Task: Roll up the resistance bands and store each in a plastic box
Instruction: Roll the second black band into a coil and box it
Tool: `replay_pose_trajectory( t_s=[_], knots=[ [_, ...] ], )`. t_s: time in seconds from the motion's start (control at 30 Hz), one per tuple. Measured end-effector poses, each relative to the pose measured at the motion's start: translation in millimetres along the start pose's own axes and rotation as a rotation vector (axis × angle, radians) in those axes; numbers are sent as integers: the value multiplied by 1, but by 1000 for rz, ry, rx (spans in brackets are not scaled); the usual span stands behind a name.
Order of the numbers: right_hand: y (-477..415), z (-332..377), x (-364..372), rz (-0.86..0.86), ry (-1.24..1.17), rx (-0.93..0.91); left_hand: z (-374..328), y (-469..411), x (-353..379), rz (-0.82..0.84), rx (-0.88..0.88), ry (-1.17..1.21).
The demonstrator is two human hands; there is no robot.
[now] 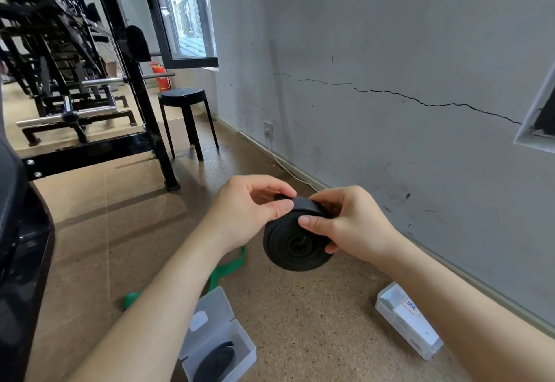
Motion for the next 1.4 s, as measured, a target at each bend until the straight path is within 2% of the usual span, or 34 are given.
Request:
replay_pose_trajectory(
  t_s=[0.27,0.43,0.53,0.63,0.77,0.87,1.0,1.1,1.2,1.33,1.4],
  knots=[
    [-30,-11,36,111,-78,83,36,-8,-14,43,-49,-41],
    [-46,-38,76,139,-240,197,76,-7,-8,154,-118,-252],
    [-54,-53,104,159,-315,252,111,-4,-16,133,-212,-68],
    [-63,-64,136,181,-310,256,160,11,-32,9,-351,130],
    [-67,-88,202,285,-367,292,228,40,-48,-95,-495,227],
    [-60,-113,255,356,-445,387,276,63,-56,-152,-601,254],
    [-40,-151,325,525,-469,538,349,110,-59,-230,-832,343],
    [-24,-184,365,566,-461,691,396,145,-43,-192,-971,389],
    [-11,-209,396,591,-429,783,424,167,-33,-132,-998,337],
    [-2,-237,425,628,-303,840,458,188,-15,163,-999,86],
    [-1,-245,435,655,-252,847,472,200,-4,281,-1034,143]
  ],
)
Point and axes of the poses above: each hand's wrist, its own y-axis away from the middle knuckle, its own x-axis out of the palm, z = x × y, the point moved 10 cm from there along -y, towards the middle knuckle, and after that the axes turned 8 degrees about y, right-handed, at the moved point
